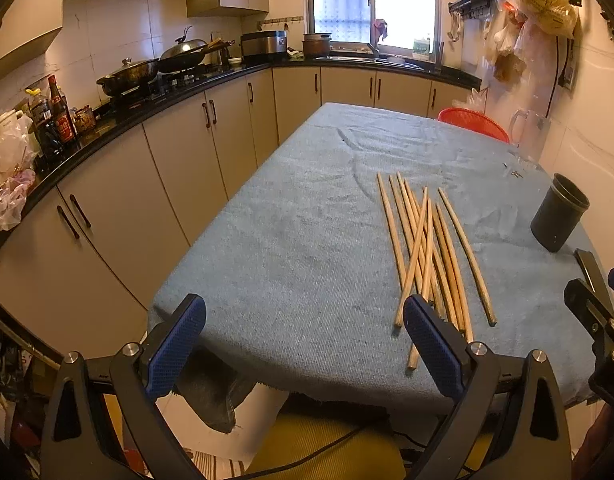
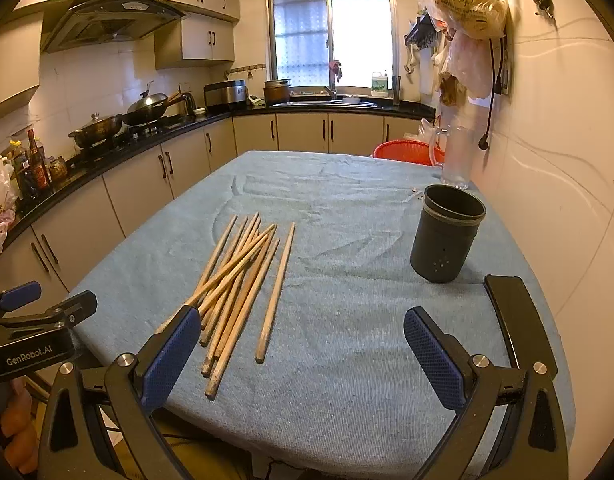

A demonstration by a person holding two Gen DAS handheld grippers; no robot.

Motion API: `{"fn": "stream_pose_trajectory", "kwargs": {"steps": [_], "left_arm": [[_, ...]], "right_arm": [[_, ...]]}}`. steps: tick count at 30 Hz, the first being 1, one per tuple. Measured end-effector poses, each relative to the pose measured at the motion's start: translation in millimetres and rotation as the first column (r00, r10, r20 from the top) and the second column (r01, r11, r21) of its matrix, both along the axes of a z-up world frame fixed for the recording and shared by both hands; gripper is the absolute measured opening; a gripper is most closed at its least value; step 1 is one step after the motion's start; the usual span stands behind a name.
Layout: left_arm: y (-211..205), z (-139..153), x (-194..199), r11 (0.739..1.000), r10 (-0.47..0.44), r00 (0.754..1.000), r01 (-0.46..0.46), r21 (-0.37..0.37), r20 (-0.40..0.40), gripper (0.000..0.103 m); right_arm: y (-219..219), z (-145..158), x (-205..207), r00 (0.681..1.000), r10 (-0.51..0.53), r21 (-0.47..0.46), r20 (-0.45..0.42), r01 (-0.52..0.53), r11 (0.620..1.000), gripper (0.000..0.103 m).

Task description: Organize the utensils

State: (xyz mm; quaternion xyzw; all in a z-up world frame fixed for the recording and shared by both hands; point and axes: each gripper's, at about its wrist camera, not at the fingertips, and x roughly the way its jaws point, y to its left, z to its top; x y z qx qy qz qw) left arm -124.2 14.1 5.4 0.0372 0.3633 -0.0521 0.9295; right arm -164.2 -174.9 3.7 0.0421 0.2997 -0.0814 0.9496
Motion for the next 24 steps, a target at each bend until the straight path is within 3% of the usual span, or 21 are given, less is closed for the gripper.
{"fn": "stream_pose_trajectory", "kwargs": {"steps": [24], "left_arm": [[-0.1, -2.1, 0.5, 1.0, -0.005, 1.0, 0.005, 0.001, -0.005, 0.098]], "right_arm": [[-0.2, -6.1, 1.8, 1.0, -0.001, 0.016, -0.017, 0.002, 1.0, 0.103]]}}
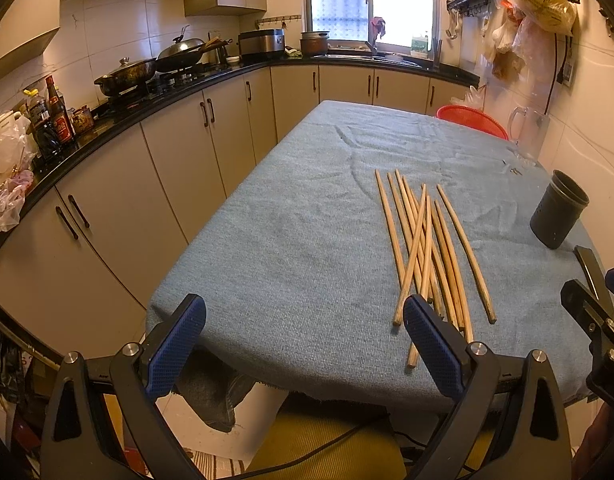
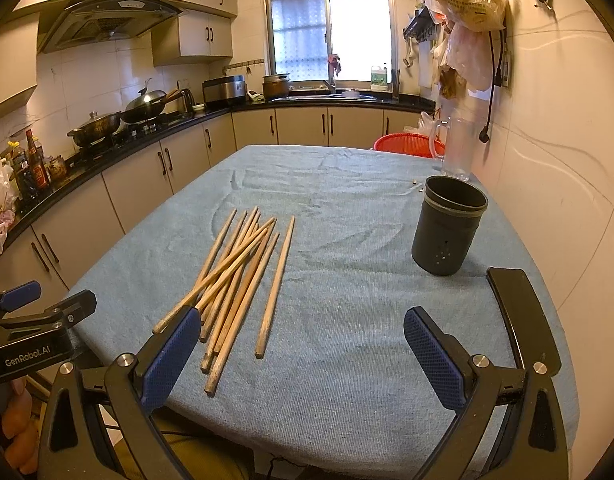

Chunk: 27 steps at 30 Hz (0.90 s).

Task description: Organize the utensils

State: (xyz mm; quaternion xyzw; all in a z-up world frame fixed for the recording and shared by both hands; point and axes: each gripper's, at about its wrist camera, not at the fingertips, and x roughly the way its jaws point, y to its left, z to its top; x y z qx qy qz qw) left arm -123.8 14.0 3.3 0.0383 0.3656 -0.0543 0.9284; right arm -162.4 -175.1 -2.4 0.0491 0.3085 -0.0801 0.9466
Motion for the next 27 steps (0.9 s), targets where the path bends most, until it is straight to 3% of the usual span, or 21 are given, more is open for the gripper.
{"fn": "stream_pose_trajectory", "kwargs": {"steps": [12, 19, 22, 25, 27], "left_arm": [[-1, -4, -1, 1.0, -0.004, 1.0, 0.004, 0.003, -0.012, 0.098], [3, -6, 15, 0.997, -0.065, 0.995, 0.063, -0.039, -0.076, 0.098], [0, -1, 29, 0.992, -0.122, 0.988, 0.119, -0.041, -0.09, 0.098], [-9, 1, 49, 0.982, -0.187, 0.972, 0.182, -0.048, -0.139, 0.098], [-18, -1, 68, 0.973, -0.229, 0.954, 0.224, -0.049, -0.192, 0.087]], "right_arm": [[-3, -2, 1, 1.0, -0.001, 0.012, -0.01, 0.001, 1.0, 0.103], [-17, -5, 9, 0.999, -0.005, 0.052, -0.049, 0.008, 0.999, 0.102], [-26, -5, 16, 0.997, -0.006, 0.079, -0.073, 0.012, 0.997, 0.098], [-32, -4, 27, 0.995, 0.012, 0.093, -0.099, -0.003, 0.996, 0.083], [-35, -1, 31, 0.994, 0.021, 0.099, -0.103, -0.01, 0.995, 0.08]]}}
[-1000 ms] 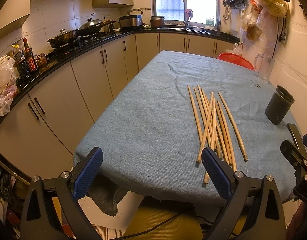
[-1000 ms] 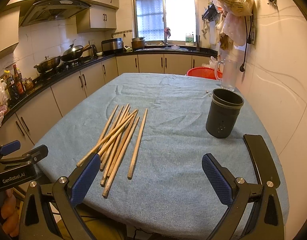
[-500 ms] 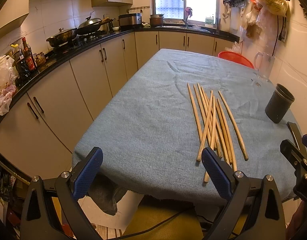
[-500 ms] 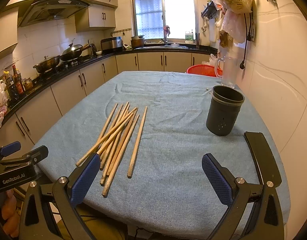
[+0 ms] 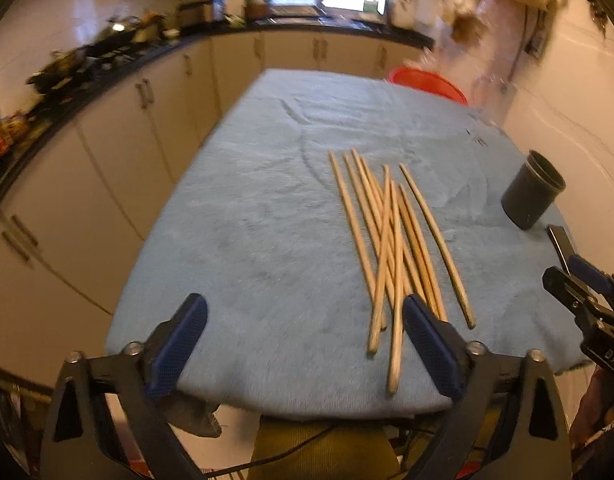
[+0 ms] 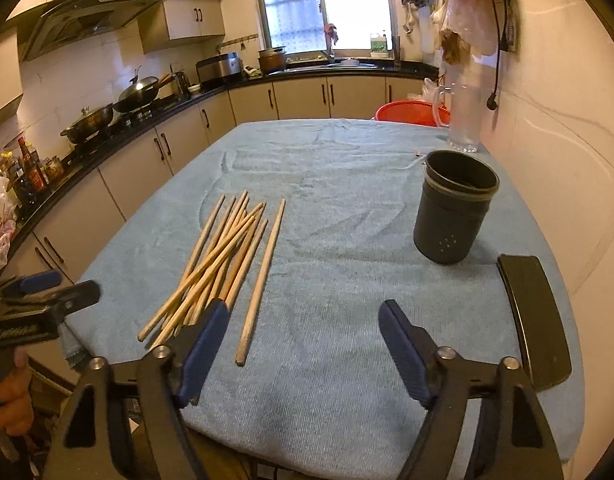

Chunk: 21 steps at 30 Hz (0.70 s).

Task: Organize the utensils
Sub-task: 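Grasp a wooden chopstick with the left gripper while the right gripper grasps another chopstick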

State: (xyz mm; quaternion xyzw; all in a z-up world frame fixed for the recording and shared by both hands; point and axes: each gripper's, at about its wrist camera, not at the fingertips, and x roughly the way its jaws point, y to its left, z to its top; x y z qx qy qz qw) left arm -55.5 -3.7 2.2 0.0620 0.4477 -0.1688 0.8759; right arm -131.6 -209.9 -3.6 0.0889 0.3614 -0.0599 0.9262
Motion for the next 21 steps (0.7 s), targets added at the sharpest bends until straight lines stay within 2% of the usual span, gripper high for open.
{"fn": "stream_pose_trajectory", "kwargs": {"steps": [2, 4, 6, 8, 11, 13, 15, 21], "left_arm": [[-6, -2, 15, 1.0, -0.024, 0.999, 0.024, -0.005, -0.043, 0.072], [-14, -6, 39, 1.0, -0.024, 0.996, 0.024, -0.003, -0.088, 0.063], [-20, -9, 59, 1.0, -0.025, 0.992, 0.024, -0.007, -0.121, 0.06], [-26, -16, 82, 1.0, -0.014, 0.983, 0.01, -0.021, -0.183, 0.05], [-35, -26, 106, 0.999, -0.023, 0.971, 0.015, -0.038, -0.24, 0.048], [-41, -32, 121, 0.999, 0.007, 0.962, -0.016, -0.033, -0.271, 0.042], [-49, -39, 135, 0.999, 0.0, 0.952, -0.012, -0.04, -0.307, 0.042], [-68, -52, 163, 0.999, 0.018, 0.943, -0.028, -0.024, -0.334, 0.037]], "right_arm": [[-4, 3, 3, 1.0, -0.005, 0.009, 0.004, 0.005, 1.0, 0.08], [-6, 7, 5, 1.0, -0.013, 0.003, 0.009, 0.013, 1.0, 0.08], [-8, 7, 7, 1.0, -0.017, 0.006, 0.011, 0.017, 1.0, 0.08], [-10, 8, 11, 1.0, -0.011, 0.019, 0.004, 0.011, 1.0, 0.08], [-10, 6, 20, 1.0, 0.006, 0.041, -0.021, -0.005, 0.999, 0.08], [-11, 4, 26, 0.999, 0.015, 0.059, -0.036, -0.013, 0.998, 0.078], [-12, 3, 32, 0.998, 0.026, 0.076, -0.05, -0.022, 0.997, 0.071], [-9, -1, 48, 0.996, 0.035, 0.088, -0.08, -0.028, 0.996, 0.064]]}}
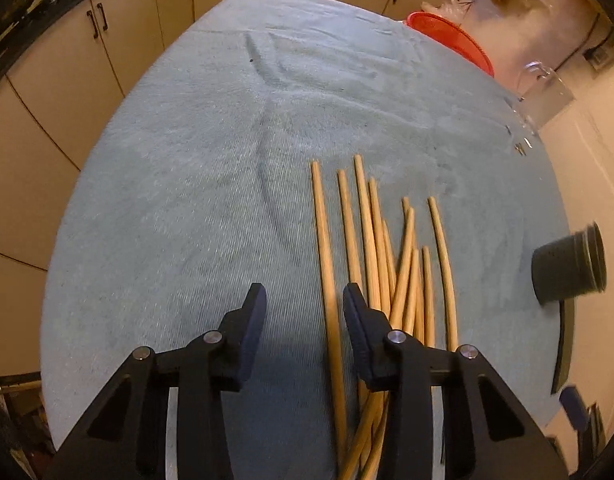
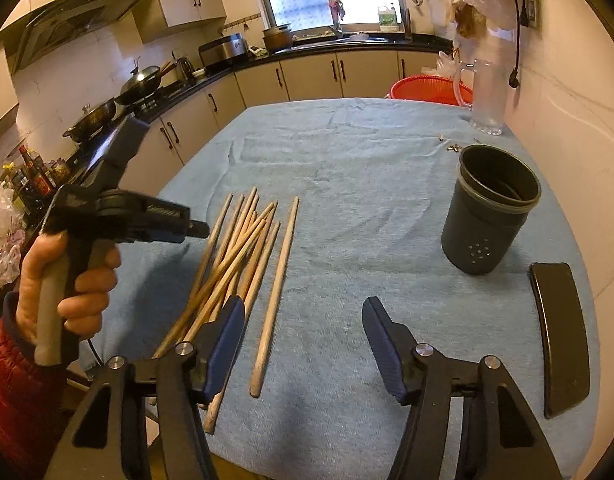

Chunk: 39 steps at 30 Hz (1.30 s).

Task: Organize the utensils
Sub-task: 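Grasp a wooden chopstick with the left gripper while the right gripper grasps another chopstick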

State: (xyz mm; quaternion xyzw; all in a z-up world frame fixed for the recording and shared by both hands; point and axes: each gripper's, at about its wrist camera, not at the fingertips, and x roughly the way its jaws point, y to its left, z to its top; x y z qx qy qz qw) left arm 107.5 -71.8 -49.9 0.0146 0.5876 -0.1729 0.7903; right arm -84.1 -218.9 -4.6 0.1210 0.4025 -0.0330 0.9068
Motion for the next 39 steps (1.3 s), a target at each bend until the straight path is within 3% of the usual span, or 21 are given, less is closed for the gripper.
{"fn": "stream_pose_trajectory", "kwargs": {"steps": [2, 6, 13, 20, 25, 28, 33, 39], "left_arm": [[-5, -6, 7, 1.0, 0.0, 1.0, 0.0, 0.003, -0.018, 0.028], [-12, -13, 10, 1.0, -0.004, 1.0, 0.004, 0.026, -0.012, 0.021], [-11, -14, 9, 0.998, -0.01, 1.0, 0.011, 0.063, -0.011, 0.008], [-10, -14, 13, 0.997, -0.029, 0.999, 0.03, 0.065, -0.021, 0.008], [-12, -15, 19, 0.998, -0.039, 0.999, 0.04, 0.057, -0.029, 0.008], [-12, -17, 20, 0.998, -0.046, 0.998, 0.047, 0.048, -0.031, 0.008], [-14, -17, 22, 0.997, -0.048, 0.999, 0.049, 0.052, -0.022, 0.007], [-8, -10, 14, 0.998, -0.056, 0.998, 0.056, 0.014, 0.017, 0.006]], "right_arm": [[0, -1, 3, 1.0, 0.002, 0.004, -0.009, -0.002, 1.0, 0.059], [-4, -4, 14, 0.999, -0.005, 0.02, -0.041, 0.006, 1.0, 0.045], [-14, -8, 68, 0.989, 0.043, 0.127, -0.144, -0.025, 0.992, 0.041], [-25, -46, 146, 0.947, 0.067, 0.168, -0.313, -0.014, 0.986, 0.041], [-23, -62, 174, 0.93, 0.074, 0.154, -0.36, -0.02, 0.988, 0.037], [-18, -70, 186, 0.919, 0.084, 0.136, -0.385, -0.034, 0.99, 0.022], [-9, -74, 195, 0.913, 0.094, 0.087, -0.397, -0.065, 0.994, 0.01], [-16, -66, 186, 0.933, 0.098, 0.116, -0.346, -0.061, 0.991, 0.008]]}}
